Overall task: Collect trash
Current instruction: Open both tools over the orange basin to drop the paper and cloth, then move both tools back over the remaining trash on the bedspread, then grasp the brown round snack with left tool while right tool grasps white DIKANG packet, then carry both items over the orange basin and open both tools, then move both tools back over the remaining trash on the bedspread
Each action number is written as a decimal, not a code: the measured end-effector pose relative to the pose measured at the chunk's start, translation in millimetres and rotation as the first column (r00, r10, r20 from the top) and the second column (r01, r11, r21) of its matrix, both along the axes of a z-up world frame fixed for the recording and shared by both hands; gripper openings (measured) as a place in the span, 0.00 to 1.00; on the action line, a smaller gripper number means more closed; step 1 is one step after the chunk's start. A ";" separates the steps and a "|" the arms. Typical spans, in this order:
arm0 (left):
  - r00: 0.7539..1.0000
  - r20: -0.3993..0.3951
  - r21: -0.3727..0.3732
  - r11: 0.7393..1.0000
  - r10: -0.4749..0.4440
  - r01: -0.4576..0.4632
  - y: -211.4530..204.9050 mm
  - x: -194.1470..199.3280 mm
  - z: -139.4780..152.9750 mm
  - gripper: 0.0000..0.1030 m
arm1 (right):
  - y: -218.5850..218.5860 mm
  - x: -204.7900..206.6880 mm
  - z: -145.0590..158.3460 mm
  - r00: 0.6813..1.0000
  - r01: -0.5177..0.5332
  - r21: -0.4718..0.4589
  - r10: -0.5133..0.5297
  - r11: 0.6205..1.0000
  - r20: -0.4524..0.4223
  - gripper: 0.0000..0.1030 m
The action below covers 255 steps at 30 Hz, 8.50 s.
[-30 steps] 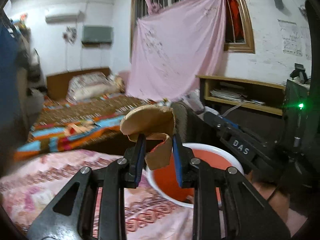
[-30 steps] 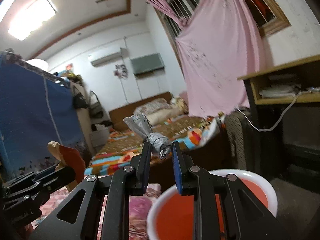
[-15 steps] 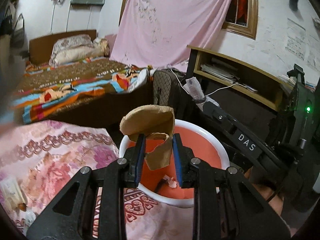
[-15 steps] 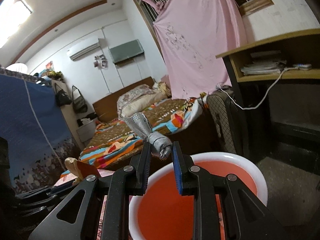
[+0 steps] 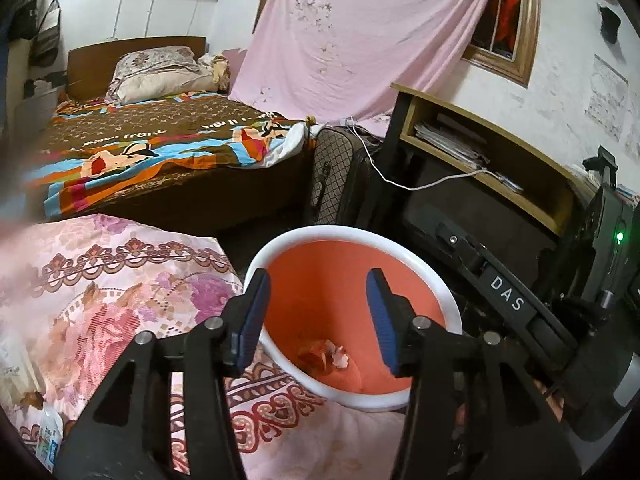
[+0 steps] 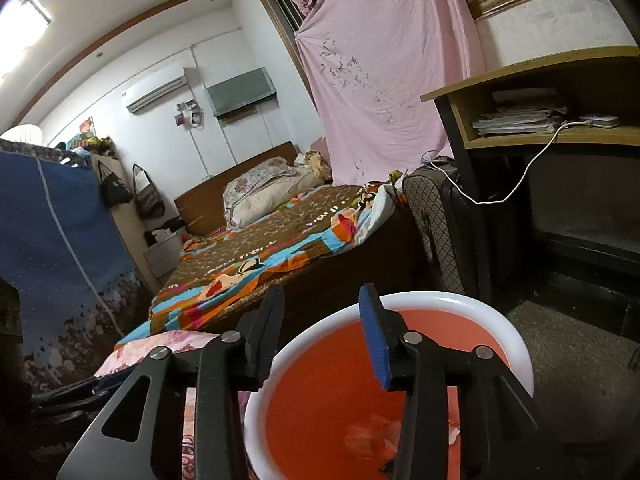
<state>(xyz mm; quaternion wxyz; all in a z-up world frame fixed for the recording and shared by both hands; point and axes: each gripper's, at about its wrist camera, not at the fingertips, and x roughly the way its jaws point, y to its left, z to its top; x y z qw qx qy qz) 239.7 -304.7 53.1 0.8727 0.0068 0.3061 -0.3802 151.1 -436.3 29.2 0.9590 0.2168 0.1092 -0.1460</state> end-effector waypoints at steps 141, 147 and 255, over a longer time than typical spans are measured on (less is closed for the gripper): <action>0.817 0.093 -0.092 0.822 0.569 -0.562 284.3 -61.5 -25.5 0.00 | 265.8 55.6 -12.2 0.684 -0.730 -0.336 0.635 0.595 -0.360 0.68; 0.807 0.222 -0.116 0.836 0.548 -0.536 263.4 -77.7 -9.8 0.00 | 246.5 32.8 6.7 0.741 -0.658 -0.384 0.648 0.648 -0.176 0.68; 0.745 0.274 -0.272 0.792 0.608 -0.546 199.7 -64.5 29.3 0.89 | 124.0 -17.7 42.7 0.900 -0.223 -0.287 0.310 0.931 0.307 1.00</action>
